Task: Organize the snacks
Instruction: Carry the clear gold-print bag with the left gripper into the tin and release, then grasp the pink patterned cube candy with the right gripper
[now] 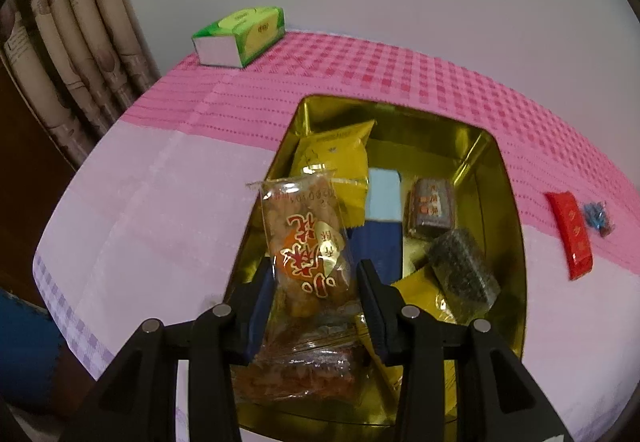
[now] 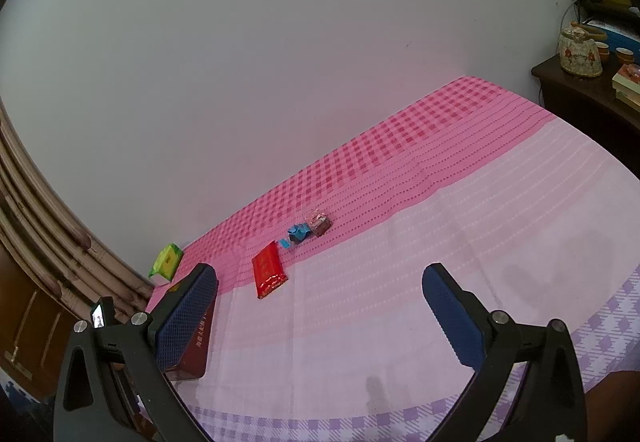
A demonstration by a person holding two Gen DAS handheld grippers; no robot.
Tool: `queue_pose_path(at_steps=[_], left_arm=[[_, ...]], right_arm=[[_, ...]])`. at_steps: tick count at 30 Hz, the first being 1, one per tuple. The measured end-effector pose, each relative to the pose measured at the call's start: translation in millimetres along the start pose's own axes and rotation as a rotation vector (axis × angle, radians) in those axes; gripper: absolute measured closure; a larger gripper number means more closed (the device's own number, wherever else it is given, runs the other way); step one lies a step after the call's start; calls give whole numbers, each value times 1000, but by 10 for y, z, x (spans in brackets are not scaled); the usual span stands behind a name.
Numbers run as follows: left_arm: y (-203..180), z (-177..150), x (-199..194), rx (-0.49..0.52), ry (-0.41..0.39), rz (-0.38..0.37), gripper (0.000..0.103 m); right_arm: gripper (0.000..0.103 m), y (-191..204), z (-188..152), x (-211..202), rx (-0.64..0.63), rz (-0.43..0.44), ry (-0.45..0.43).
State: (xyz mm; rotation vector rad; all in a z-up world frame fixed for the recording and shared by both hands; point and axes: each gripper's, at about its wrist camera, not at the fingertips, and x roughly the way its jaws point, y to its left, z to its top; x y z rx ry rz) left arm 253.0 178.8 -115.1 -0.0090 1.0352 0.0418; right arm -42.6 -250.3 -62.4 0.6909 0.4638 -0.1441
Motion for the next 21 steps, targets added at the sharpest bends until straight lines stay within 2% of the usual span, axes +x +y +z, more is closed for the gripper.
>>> queue_pose_path(at_steps=[2,4,5,7,9,15,18,21], left_arm=[[-1,-32,51,-10,22,-14,61],[15,-56,34,-23,12,-20,60],[32,-73,-1,-31,-4,-38,55],[86,-105,-126,-54,-48,-59,52],[163,-167,-354,-70,-125,-104,48],[360,-576,-1058,-39,-283,-210,39],[383,-920,-1245,17,-290,-239,37],[379,-1273,-1243,29,-243,-300,37]], right_arm=[[0,4,-9,9,-4,-4,3],[0,3,-23,41,-11,-13,11],[0,5,-31,59,-17,-20,15],[0,1,-52,109,-29,-35,25],[0,0,-86,192,-53,-53,49],[0,75,-262,512,-189,-110,129],[0,161,-385,733,-286,-134,158],[0,234,-444,1023,-350,-145,204]])
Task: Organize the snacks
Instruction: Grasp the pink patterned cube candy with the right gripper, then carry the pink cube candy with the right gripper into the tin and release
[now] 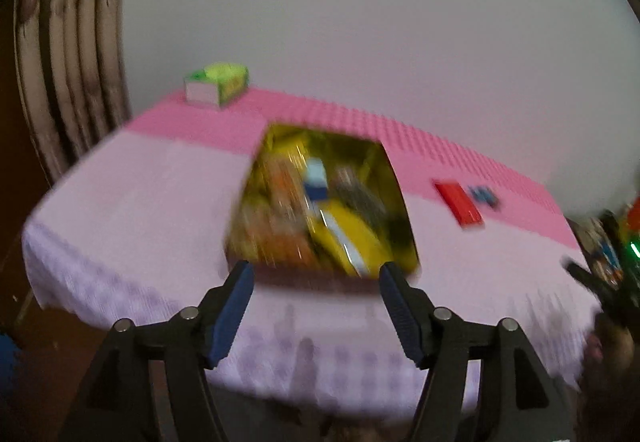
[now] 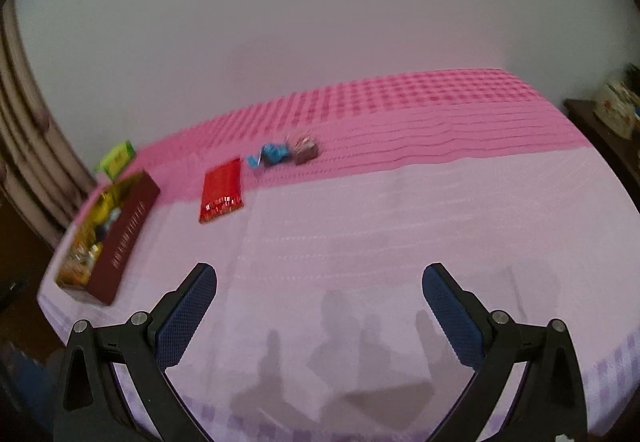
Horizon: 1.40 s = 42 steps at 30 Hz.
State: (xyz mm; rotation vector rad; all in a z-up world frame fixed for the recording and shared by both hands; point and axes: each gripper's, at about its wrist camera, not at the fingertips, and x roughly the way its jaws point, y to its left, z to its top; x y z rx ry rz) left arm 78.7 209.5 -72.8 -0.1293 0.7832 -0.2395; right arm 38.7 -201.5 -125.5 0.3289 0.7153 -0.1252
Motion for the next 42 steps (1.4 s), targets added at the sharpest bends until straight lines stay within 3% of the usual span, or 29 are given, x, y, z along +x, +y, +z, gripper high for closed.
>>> queue_pose_path(at_steps=[3,5,7,13,15,18,20,27,35,42], left_arm=[[-98,-292,60,36,40,-59,37],[-200,-348,154,80,77,-63,37],[-257,-338,219,73,96,-120,37],[-220,-341,282,51,108,-138,37],[-146,-357,304,7,126,-138,37],[-81,-380,356,-23,150,-127,37],[-62,-394,371,-31,160,-122,37],[-122,-384,382,-6,156,-123,37],[-159,-354,265,-16,121,-115,37],[-168,-287,29,-39,55,-94,37]], right_arm=[[0,160,155,289,-102,-21,27],[0,282,334,532,-189,-51,40],[2,376,546,848,-288,-76,65],[11,363,988,1517,-362,-152,133],[34,322,1057,1681,-357,-159,159],[53,325,1099,1833,-384,-158,168],[72,348,1142,1880,-389,-150,157],[75,402,1201,1915,-370,-123,158],[75,230,1249,1409,-328,-193,115],[75,324,1270,875,-288,-277,61]])
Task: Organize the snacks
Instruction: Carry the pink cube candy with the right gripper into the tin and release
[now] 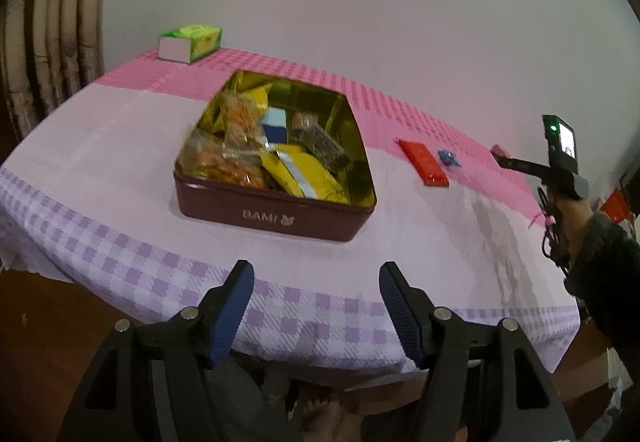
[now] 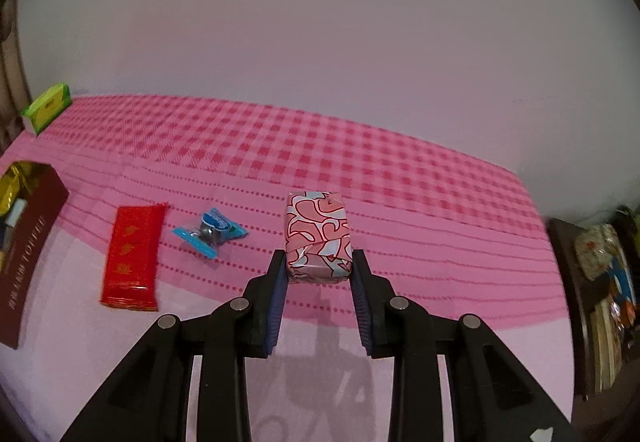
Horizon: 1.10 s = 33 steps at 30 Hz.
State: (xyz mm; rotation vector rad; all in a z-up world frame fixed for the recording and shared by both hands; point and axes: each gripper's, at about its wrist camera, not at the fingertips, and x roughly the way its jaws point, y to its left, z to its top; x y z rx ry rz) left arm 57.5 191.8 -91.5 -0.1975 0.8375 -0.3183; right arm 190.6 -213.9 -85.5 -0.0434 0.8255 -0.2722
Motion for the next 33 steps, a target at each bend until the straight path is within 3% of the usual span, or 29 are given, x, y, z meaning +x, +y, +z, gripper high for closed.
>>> queue_pose_path(at_steps=[6,16,22,33], left_arm=[[-46,53,-218,-5,-68,-8,37],[28,102,-449,-33,-153,29,37],[119,116,-517,-68,-184,64,37],[228,132,-473,-111,-172,79,37]], right_arm=[[75,205,72,-416,9,-14,-35],[75,902,269,-918,-67,11,-108],[75,1325,316,-1053,-117,23,-127],[75,1991,251,-1103,-207,62,-130]])
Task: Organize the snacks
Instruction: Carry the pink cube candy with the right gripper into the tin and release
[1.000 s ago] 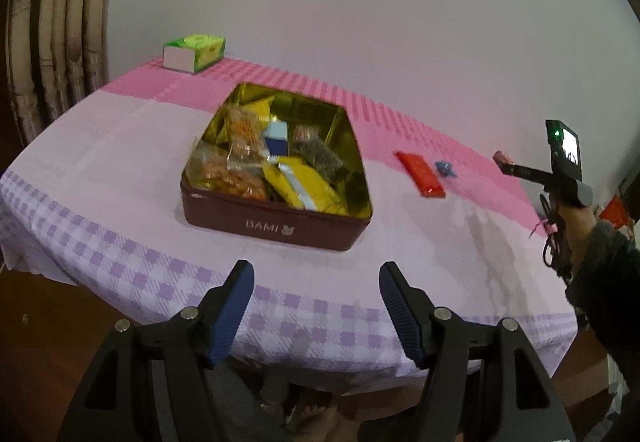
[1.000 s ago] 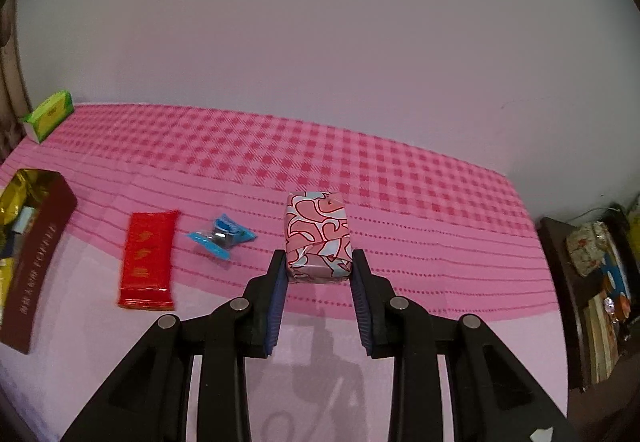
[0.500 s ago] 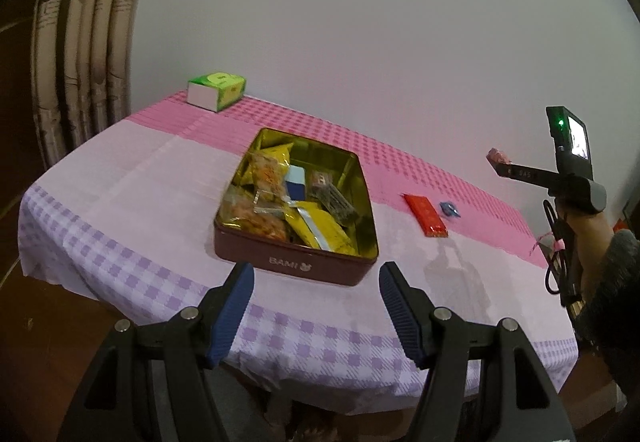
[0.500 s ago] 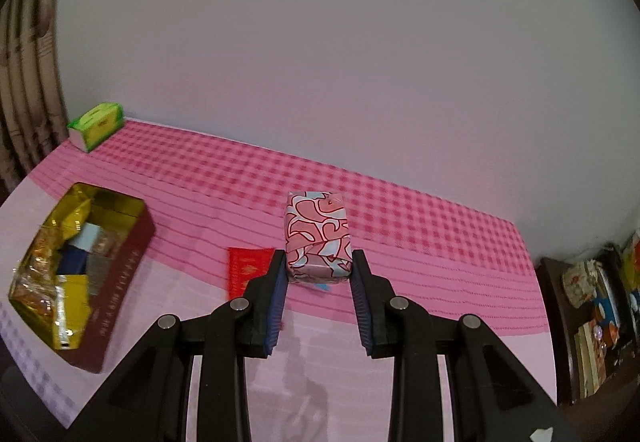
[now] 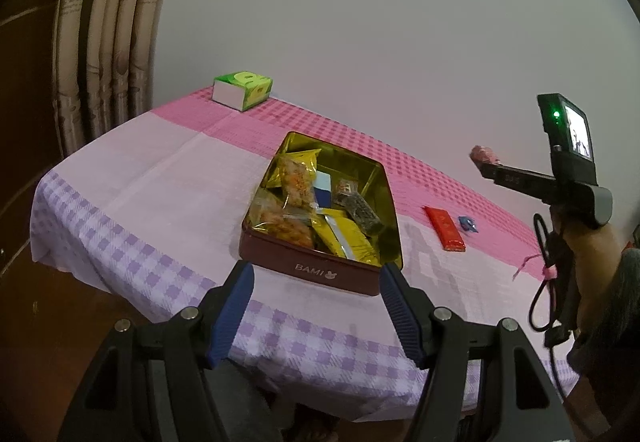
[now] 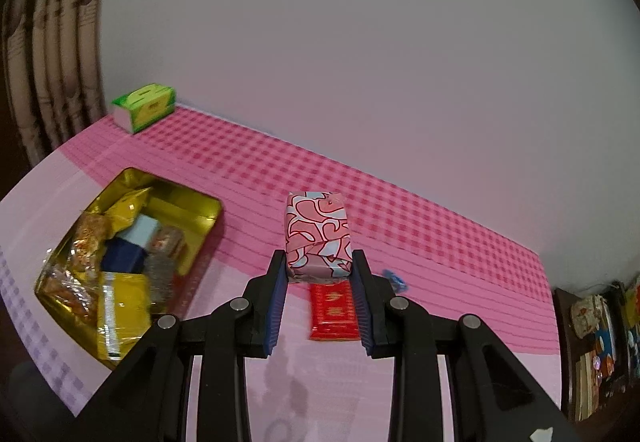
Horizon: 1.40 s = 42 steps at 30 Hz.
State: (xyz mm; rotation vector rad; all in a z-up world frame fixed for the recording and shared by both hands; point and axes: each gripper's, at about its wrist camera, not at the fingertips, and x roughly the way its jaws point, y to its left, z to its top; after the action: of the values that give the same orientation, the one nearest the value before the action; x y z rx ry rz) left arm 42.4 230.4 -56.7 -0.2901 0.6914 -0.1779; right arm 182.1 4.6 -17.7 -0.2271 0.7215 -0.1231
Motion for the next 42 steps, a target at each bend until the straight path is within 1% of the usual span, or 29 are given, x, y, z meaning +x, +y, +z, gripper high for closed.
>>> queue_pose_path(at_steps=[4,11,15,20,25,32,38,42], left_arm=[[22,3,0,-9,-1,0,37],[51,9,28,-20,7,4,37],[73,11,41,-31,13,5,37],[76,9,42,-35,15,6,37],[91,9,52,-39,21,6,37],[105,-4,71,-47,27,10,37],[128,-7,114,-54,33,17,37],[198,-3,163,-80,47,25,37]], right_arm=[[75,234,-6,42,-29,22,4],[75,529,-44,81,-77,58,12],[75,709,-81,102,-107,88,18],[75,994,-174,132,-141,152,37],[75,1231,-242,134,-180,187,46],[75,1394,-198,212,-195,221,59],[75,1444,-123,492,-157,268,130],[75,1598,-176,552,-199,286,128]])
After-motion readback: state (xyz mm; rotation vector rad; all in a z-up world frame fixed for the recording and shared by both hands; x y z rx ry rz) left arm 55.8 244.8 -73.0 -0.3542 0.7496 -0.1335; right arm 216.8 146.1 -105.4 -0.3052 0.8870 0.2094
